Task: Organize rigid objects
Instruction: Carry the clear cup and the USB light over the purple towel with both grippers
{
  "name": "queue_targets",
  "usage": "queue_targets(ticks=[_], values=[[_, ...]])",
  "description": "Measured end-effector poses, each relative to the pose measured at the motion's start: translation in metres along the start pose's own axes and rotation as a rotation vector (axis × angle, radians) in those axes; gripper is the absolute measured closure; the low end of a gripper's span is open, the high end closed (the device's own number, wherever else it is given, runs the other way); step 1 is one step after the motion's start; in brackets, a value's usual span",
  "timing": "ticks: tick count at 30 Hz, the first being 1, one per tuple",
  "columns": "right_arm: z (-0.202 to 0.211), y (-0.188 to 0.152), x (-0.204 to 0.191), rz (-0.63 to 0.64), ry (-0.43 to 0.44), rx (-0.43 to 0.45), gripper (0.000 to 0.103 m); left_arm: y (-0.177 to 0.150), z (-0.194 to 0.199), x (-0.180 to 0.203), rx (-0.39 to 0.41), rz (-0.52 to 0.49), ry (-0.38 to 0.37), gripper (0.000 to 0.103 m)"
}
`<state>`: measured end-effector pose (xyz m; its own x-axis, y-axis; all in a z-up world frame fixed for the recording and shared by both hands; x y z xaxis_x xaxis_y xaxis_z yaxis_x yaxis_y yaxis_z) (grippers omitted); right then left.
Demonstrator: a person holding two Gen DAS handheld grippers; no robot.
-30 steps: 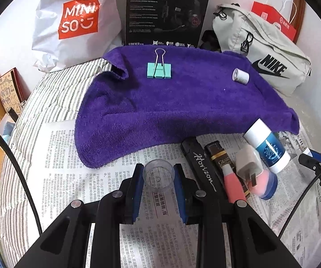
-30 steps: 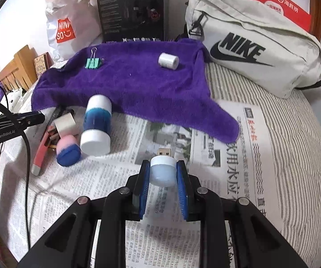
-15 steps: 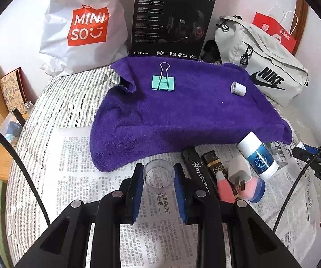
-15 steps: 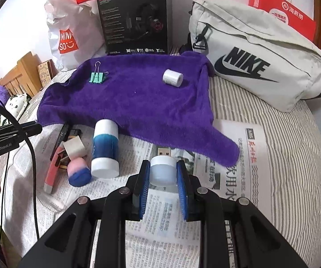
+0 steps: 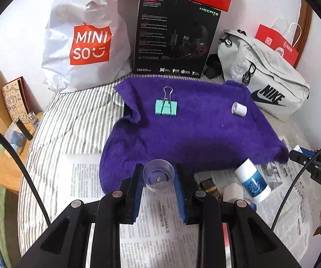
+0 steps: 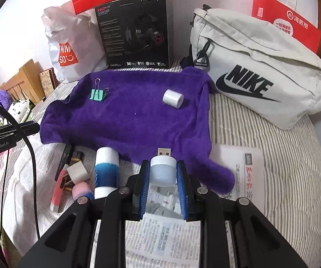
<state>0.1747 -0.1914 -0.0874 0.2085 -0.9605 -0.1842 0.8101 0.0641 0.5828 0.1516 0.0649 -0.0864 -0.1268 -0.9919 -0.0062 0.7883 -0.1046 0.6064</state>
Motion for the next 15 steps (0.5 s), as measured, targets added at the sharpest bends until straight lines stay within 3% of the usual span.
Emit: queue_targets(ticks=[15], values=[[-0.033,0.037,0.004,-0.018,0.020,-0.022,0.079,0.033,-0.030,-0.011,-0.008,0.014,-0.012,0.077]])
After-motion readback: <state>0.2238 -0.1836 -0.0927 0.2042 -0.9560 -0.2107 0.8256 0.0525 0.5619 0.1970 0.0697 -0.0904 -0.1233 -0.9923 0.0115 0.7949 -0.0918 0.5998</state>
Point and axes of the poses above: each gripper's, at about its wrist camera, not at the fingertips, and z roughly against the way its jaws point, x to its right, y to its top, the point moved 9 cm from there along -z, roughly the way its jaws point, and after that the axes turned 10 degrees about -z, right-handed, at the moved point
